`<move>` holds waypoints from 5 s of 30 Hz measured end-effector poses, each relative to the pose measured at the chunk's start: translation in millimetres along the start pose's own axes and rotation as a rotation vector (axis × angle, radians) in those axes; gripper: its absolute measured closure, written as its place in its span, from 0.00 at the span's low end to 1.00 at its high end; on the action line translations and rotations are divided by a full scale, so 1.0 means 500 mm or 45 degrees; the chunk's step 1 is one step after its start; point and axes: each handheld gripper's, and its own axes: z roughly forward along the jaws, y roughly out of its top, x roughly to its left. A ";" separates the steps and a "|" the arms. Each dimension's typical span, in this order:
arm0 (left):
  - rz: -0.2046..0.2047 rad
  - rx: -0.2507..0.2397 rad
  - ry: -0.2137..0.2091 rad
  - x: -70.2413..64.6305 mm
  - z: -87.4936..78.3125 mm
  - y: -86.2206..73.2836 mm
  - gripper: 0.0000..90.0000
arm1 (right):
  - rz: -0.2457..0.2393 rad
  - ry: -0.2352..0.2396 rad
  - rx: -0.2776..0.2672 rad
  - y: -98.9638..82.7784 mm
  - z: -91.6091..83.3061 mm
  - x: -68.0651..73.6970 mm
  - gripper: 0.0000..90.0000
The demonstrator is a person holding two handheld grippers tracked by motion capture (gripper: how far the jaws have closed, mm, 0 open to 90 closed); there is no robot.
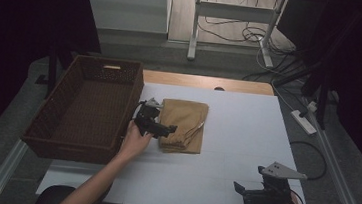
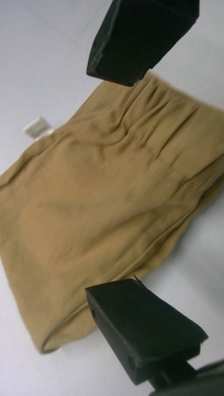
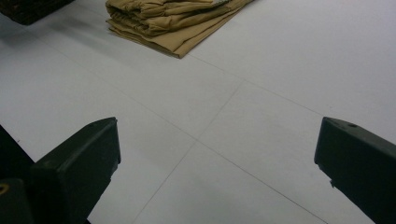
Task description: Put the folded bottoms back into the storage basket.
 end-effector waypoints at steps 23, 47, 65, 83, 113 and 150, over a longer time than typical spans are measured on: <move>-0.130 0.067 0.138 0.083 0.080 0.081 0.00 | 0.006 0.003 0.001 0.000 0.000 -0.001 0.01; -0.225 0.251 0.322 0.171 0.149 0.094 0.17 | 0.002 0.013 -0.002 -0.001 -0.001 -0.002 0.01; -0.184 0.248 0.181 0.156 0.153 0.080 0.74 | -0.011 0.010 0.005 0.000 0.000 0.000 0.01; -0.185 0.147 0.128 0.155 0.149 0.057 0.84 | -0.002 0.070 -0.039 0.004 0.001 -0.002 0.01; -0.144 0.044 0.183 0.141 0.150 0.033 0.83 | -0.073 0.250 -0.013 0.060 0.086 0.023 0.01; -0.167 0.039 0.168 0.145 0.150 0.032 0.83 | -0.260 0.421 0.159 0.153 0.296 0.073 0.01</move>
